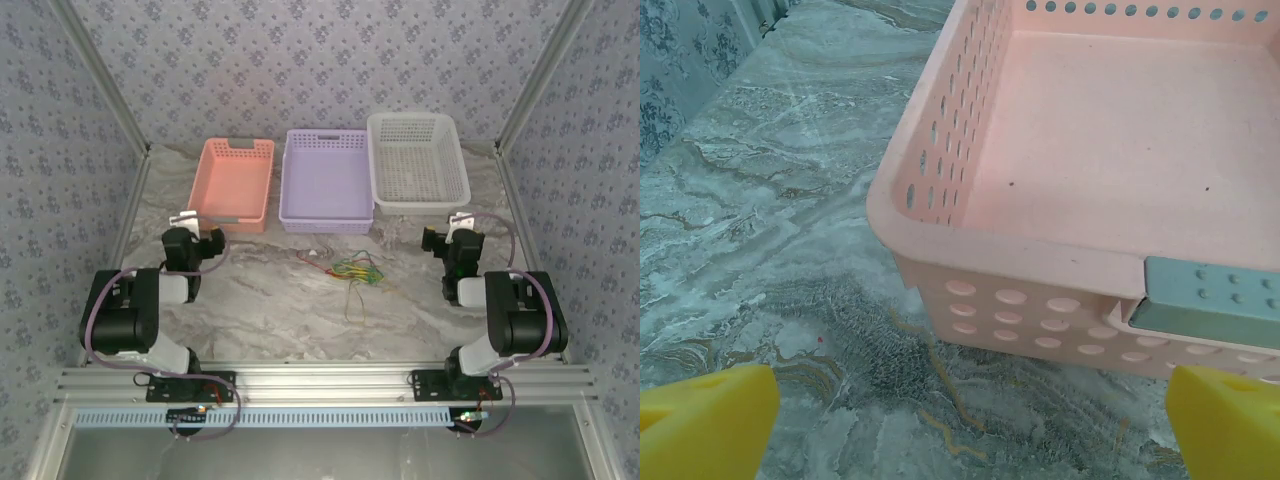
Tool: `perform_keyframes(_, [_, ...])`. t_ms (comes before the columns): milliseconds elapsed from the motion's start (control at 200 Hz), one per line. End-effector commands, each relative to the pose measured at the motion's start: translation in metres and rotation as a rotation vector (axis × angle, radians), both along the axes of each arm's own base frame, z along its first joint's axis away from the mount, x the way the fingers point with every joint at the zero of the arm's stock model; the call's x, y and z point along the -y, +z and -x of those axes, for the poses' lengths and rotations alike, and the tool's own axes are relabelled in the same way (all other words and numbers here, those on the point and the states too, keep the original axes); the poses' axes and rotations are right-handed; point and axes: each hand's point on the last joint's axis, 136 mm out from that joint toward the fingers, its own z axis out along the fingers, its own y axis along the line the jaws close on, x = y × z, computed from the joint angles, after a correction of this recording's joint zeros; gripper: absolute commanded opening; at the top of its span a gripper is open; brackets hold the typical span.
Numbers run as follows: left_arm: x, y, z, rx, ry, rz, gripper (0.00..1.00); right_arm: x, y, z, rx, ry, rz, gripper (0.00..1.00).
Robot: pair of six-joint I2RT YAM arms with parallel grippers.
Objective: Untangle the cables
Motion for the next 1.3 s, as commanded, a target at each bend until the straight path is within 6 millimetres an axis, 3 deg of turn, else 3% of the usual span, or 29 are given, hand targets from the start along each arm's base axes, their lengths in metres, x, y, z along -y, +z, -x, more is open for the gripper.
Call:
perform_keyframes(0, [0.003,0.011,-0.007,0.032,-0.017,-0.006,0.99,-0.001,0.004,-0.006,0.008,0.003,-0.003,0.99])
perform_keyframes(680, [0.002,0.011,-0.007,0.034,-0.012,-0.006,0.99,-0.001,0.004,-0.006,0.009,0.003,-0.002,0.99])
perform_keyframes(759, [-0.005,0.031,0.000,0.066,0.058,-0.042,0.99,0.006,0.014,-0.001,0.016,-0.049,0.003,0.99])
perform_keyframes(804, [0.001,0.054,0.006,0.078,0.050,-0.076,0.99,0.013,0.033,0.004,0.046,-0.096,0.015,0.99])
perform_keyframes(889, [0.021,0.120,0.016,0.177,0.011,-0.104,0.99,0.025,0.078,0.022,0.123,-0.191,0.010,0.99])
perform_keyframes(1004, [0.042,0.215,0.038,0.288,-0.010,-0.150,0.99,0.029,0.178,0.049,0.218,-0.239,-0.055,0.99])
perform_keyframes(1054, [0.049,0.255,0.052,0.326,-0.016,-0.137,0.99,0.025,0.235,0.063,0.277,-0.235,-0.112,0.99])
perform_keyframes(1114, [0.049,0.299,0.068,0.350,0.019,-0.065,0.99,0.019,0.276,0.082,0.277,-0.236,-0.247,0.99])
perform_keyframes(1154, [0.046,0.311,0.079,0.299,0.052,0.051,0.99,0.012,0.292,0.091,0.269,-0.224,-0.366,0.99])
perform_keyframes(1209, [0.044,0.313,0.092,0.226,0.097,0.228,0.99,-0.005,0.295,0.096,0.233,-0.186,-0.541,0.99])
perform_keyframes(1274, [0.057,0.315,0.094,0.227,0.032,0.386,0.99,-0.039,0.303,0.091,0.198,0.007,-0.644,0.98])
perform_keyframes(1294, [0.066,0.314,0.093,0.209,-0.026,0.425,0.99,-0.047,0.304,0.091,0.175,0.049,-0.661,0.93])
